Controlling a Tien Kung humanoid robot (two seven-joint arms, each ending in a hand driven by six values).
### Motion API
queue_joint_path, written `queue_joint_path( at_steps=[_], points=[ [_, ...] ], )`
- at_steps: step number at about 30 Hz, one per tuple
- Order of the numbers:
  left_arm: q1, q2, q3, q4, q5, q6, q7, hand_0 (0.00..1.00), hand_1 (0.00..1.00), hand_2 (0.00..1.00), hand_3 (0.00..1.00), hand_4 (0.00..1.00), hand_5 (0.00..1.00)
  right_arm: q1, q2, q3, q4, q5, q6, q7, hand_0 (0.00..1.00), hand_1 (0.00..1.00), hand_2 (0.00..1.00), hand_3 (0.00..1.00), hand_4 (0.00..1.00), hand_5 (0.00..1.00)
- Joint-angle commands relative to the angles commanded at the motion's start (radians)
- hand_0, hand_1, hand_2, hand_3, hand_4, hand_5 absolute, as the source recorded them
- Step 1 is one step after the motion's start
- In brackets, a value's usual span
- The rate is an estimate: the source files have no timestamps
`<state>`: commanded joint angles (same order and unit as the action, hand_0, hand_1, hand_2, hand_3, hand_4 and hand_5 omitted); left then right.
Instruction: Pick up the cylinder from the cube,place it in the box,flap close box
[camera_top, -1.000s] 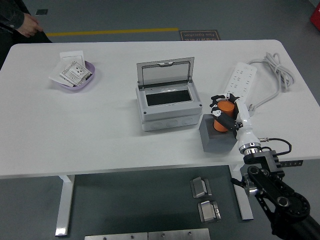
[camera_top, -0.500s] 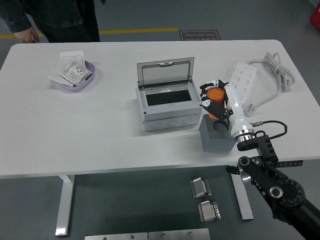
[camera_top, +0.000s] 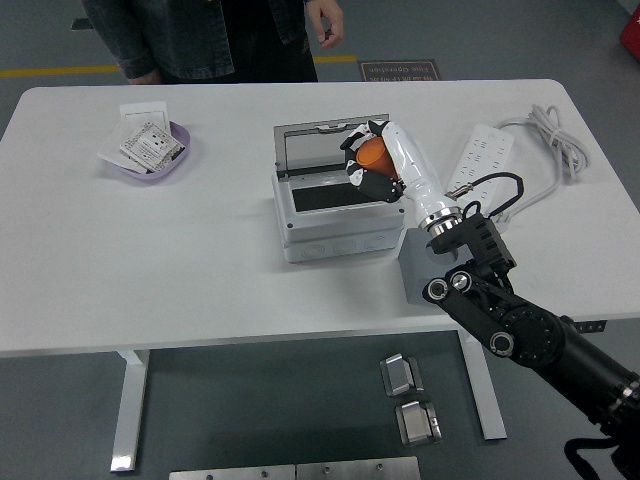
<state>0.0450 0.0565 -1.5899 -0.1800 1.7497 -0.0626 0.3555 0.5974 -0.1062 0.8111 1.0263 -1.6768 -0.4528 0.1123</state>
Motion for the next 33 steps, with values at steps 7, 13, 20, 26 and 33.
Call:
queue_joint_path(
  at_steps=[7,13,20,26,33],
  points=[
    [-0.003,0.005,-0.007,0.0,0.008,-0.001,0.002,0.674,0.682,0.611,0.669,0.674,0.446,0.124,0.04,-0.124,-0.128,-0.069,0.028,-0.051,0.002,0.171,0.353,0.284,0.002,0.002],
    [-0.006,0.008,-0.012,0.0,0.017,-0.002,0.005,0.674,0.682,0.611,0.67,0.674,0.449,0.199,0.072,-0.225,-0.226,-0.085,0.051,-0.072,0.002,0.169,0.354,0.285,0.002,0.002],
    [-0.009,0.01,-0.015,0.0,0.025,-0.005,0.007,0.673,0.682,0.612,0.67,0.673,0.451,0.236,0.091,-0.283,-0.291,-0.065,0.055,-0.063,0.002,0.168,0.354,0.285,0.002,0.002],
    [-0.017,0.013,-0.015,0.0,0.033,-0.008,0.006,0.674,0.682,0.612,0.669,0.673,0.451,0.257,0.091,-0.34,-0.331,-0.037,0.057,-0.041,0.002,0.169,0.354,0.284,0.002,0.002],
    [-0.023,0.016,-0.012,0.0,0.035,-0.009,0.004,0.674,0.682,0.611,0.669,0.673,0.451,0.287,0.077,-0.399,-0.356,-0.033,0.072,-0.027,0.003,0.17,0.362,0.286,0.002,0.002]
  ],
)
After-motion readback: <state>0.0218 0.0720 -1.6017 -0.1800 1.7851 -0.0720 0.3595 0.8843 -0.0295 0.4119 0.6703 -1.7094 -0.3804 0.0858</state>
